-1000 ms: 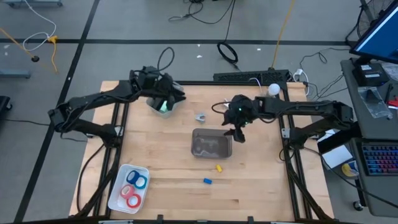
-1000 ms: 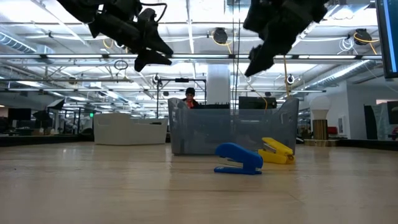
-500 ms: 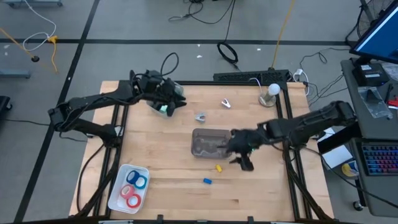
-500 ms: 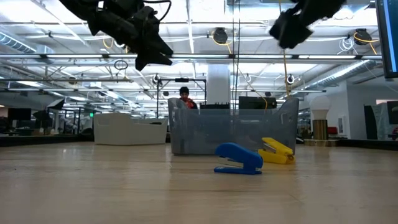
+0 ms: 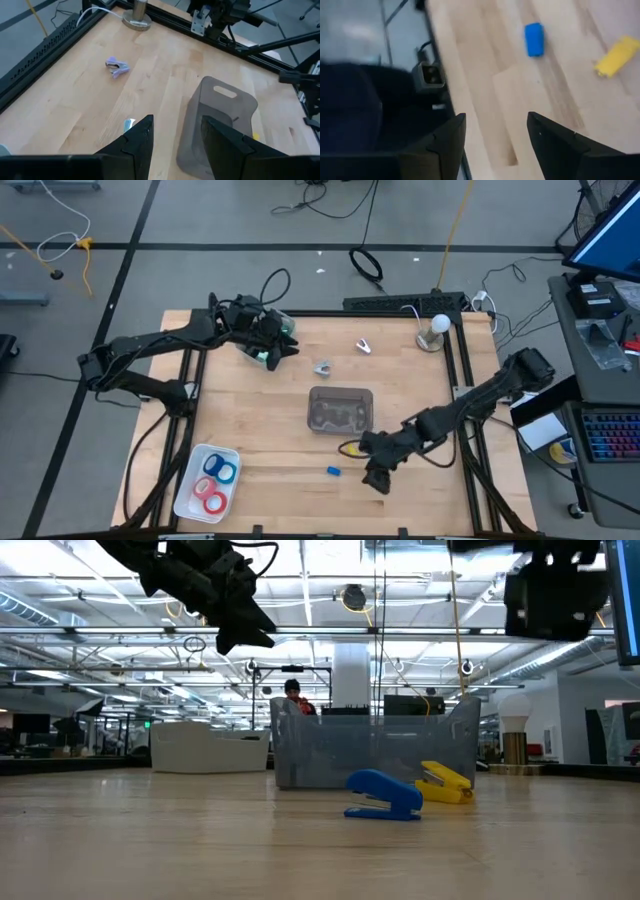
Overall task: Pick and place Stapler, Stapler remover, tape
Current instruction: Put the small yellow stapler into the gray bin
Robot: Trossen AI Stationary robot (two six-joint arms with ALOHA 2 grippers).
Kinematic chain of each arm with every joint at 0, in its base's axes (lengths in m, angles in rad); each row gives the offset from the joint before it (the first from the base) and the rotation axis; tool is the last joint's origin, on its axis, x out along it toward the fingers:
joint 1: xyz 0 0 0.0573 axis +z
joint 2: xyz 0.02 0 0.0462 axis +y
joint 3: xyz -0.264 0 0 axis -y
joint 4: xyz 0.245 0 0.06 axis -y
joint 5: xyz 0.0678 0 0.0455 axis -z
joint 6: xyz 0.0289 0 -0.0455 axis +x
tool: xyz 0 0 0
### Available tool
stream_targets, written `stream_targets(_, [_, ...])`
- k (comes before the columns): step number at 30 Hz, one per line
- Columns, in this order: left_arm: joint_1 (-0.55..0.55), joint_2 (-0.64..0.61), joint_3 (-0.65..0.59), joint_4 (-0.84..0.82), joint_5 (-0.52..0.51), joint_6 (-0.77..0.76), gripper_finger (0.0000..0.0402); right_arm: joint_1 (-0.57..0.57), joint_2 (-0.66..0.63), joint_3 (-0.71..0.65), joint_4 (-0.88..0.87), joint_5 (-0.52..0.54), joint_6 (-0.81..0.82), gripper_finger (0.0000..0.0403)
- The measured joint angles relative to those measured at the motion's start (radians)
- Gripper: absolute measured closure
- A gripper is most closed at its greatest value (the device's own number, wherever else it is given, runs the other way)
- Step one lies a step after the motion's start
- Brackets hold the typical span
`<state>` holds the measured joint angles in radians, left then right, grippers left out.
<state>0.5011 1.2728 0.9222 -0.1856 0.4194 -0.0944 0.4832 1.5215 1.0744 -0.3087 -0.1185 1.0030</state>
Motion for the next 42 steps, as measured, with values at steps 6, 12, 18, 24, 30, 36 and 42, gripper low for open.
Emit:
stream_targets(6, [0.0, 0.0, 0.0, 0.0, 0.0, 0.013, 0.0236, -0.011, 0.033, -0.002, -0.025, 0.136, 0.264, 0.02])
stream_targets(12, [0.0, 0.0, 0.0, 0.001, 0.0, 0.013, 0.0236, -0.01, 0.033, -0.002, -0.035, 0.253, 0.423, 0.02])
stream_targets(18, [0.0, 0.0, 0.0, 0.001, -0.001, 0.013, 0.0236, 0.001, 0.1, -0.002, -0.005, 0.247, 0.46, 0.02])
stream_targets(24, [0.0, 0.0, 0.0, 0.003, -0.001, 0.021, 0.0236, -0.006, 0.173, -0.002, 0.037, 0.248, 0.488, 0.02])
stream_targets(30, [0.002, 0.0, 0.0, 0.003, -0.002, 0.022, 0.0236, -0.012, 0.213, -0.002, 0.038, 0.3, 0.535, 0.02])
stream_targets(36, [0.002, 0.0, 0.0, 0.003, -0.002, 0.023, 0.0236, -0.012, 0.251, -0.002, 0.045, 0.305, 0.556, 0.02])
stream_targets(42, [0.002, 0.0, 0.0, 0.003, -0.002, 0.03, 0.0236, -0.012, 0.256, -0.002, 0.036, 0.355, 0.583, 0.02])
